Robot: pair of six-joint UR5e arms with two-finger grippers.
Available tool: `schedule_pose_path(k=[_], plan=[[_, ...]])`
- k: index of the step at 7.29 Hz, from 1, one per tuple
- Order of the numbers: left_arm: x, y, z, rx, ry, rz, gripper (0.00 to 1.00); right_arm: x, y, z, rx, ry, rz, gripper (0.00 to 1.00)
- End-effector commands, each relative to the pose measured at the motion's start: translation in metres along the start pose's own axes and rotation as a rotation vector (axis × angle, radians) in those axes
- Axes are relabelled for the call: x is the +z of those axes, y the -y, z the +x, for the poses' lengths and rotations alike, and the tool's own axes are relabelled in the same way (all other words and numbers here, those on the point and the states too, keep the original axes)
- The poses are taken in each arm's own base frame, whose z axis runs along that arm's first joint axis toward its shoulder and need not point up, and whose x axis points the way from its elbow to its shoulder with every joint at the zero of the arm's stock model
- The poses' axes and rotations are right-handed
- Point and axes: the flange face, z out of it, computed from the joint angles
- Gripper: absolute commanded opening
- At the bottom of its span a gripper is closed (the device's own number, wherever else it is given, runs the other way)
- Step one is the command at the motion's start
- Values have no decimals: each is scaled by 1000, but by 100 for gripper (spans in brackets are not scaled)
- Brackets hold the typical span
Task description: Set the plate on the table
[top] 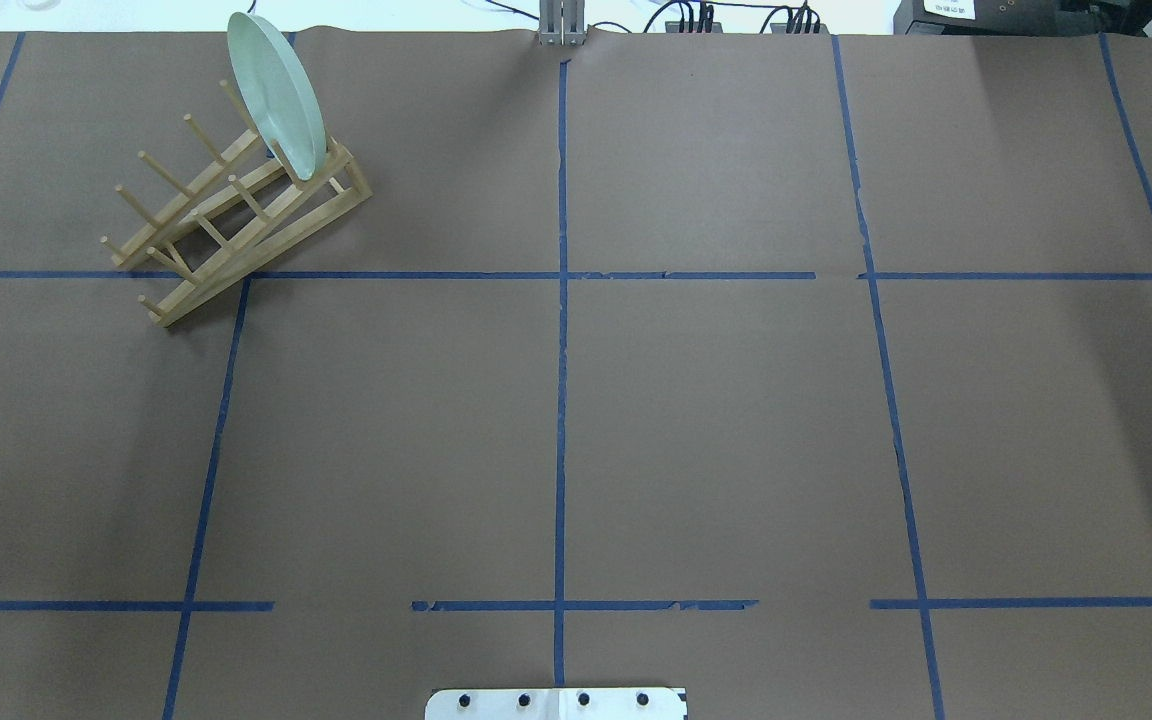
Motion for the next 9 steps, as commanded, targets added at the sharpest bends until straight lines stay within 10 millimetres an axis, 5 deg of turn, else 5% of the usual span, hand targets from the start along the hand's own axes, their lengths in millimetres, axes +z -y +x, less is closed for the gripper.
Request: schedule_pose_path(k=[1,3,5,8,9], plan=[[-6,-1,6,32,7,15,100,0,0,0,0,0,0,100],[-18,5,17,71,11,44,100,0,0,0,-2,0,0,100],[-69,58,61,152,27,135,100,0,0,0,0,0,0,100],[-170,135,161,314,40,304,100,0,0,0,-2,0,0,100],[-174,153,234,452,27,361,100,0,0,0,1,0,1,100]])
